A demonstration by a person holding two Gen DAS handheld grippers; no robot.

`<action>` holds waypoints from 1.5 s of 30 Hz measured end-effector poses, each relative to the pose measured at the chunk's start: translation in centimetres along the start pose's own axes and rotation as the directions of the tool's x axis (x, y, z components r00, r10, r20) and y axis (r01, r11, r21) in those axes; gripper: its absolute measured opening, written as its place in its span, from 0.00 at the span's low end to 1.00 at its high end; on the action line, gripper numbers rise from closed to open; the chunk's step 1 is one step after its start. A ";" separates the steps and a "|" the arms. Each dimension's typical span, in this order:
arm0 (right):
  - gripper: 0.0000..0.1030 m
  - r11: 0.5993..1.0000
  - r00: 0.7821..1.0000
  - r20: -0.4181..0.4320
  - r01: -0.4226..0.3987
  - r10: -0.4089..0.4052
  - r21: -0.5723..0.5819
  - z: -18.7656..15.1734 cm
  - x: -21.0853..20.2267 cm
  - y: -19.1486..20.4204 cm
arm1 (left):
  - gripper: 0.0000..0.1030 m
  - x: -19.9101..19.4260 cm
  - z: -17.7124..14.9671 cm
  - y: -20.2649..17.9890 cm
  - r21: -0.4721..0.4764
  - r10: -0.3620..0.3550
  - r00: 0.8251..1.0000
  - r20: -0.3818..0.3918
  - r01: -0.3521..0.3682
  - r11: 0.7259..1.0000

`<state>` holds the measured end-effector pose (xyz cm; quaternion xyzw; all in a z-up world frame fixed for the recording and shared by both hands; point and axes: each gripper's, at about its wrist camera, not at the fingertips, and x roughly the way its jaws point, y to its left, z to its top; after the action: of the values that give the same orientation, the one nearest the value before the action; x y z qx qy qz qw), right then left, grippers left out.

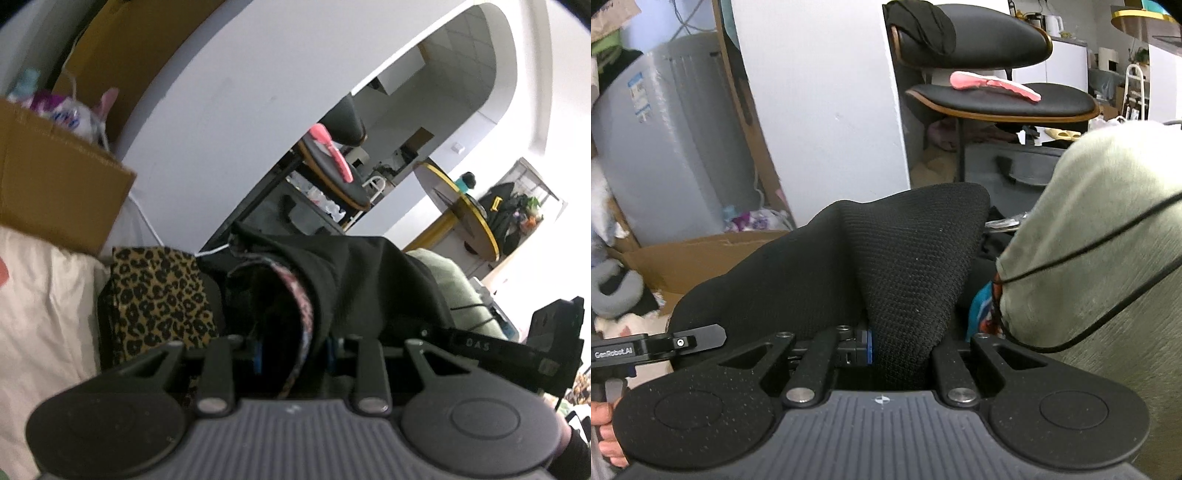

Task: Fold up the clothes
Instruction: 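Carry the folded black jacket with both grippers toward the clothes pile, then lower the black jacket onto the clothes pile and open both grippers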

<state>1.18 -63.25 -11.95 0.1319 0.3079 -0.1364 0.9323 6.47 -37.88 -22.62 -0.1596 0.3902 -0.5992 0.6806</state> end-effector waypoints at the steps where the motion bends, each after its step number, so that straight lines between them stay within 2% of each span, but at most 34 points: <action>1: 0.09 1.000 1.000 -0.001 0.006 -0.006 -0.003 -0.3 0.5 -0.2 | 0.30 0.3 -0.4 0.4 -0.010 0.001 1.000 0.002 -0.001 1.000; 9: 0.09 0.999 0.999 -0.029 0.033 -0.034 -0.028 -3.0 4.9 -1.0 | 0.30 3.1 -3.4 4.5 -0.079 0.004 1.000 0.007 -0.003 0.997; 14: 0.09 0.998 0.998 -0.046 0.050 -0.053 -0.046 -3.5 8.2 -1.4 | 0.30 5.3 -4.1 6.7 -0.086 0.006 1.000 0.003 -0.006 0.996; 23: 0.09 0.996 0.997 -0.039 0.058 -0.061 -0.073 -2.8 13.8 -1.8 | 0.31 8.2 -3.1 9.7 -0.052 0.017 1.000 0.008 -0.017 0.999; 35: 0.10 0.996 0.999 -0.038 0.009 -0.013 -0.092 -3.2 21.2 -1.8 | 0.31 11.0 -2.0 14.7 -0.029 0.054 0.999 -0.004 -0.055 0.998; 45: 0.13 0.997 0.999 -0.050 0.006 -0.010 -0.082 -2.6 25.4 -2.8 | 0.31 13.5 -1.4 17.2 -0.077 0.095 0.995 0.002 -0.095 0.993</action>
<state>18.50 -69.37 -29.93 0.0958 0.3373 -0.1240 0.9283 17.02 -46.20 -39.88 -0.1685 0.4184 -0.5503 0.7026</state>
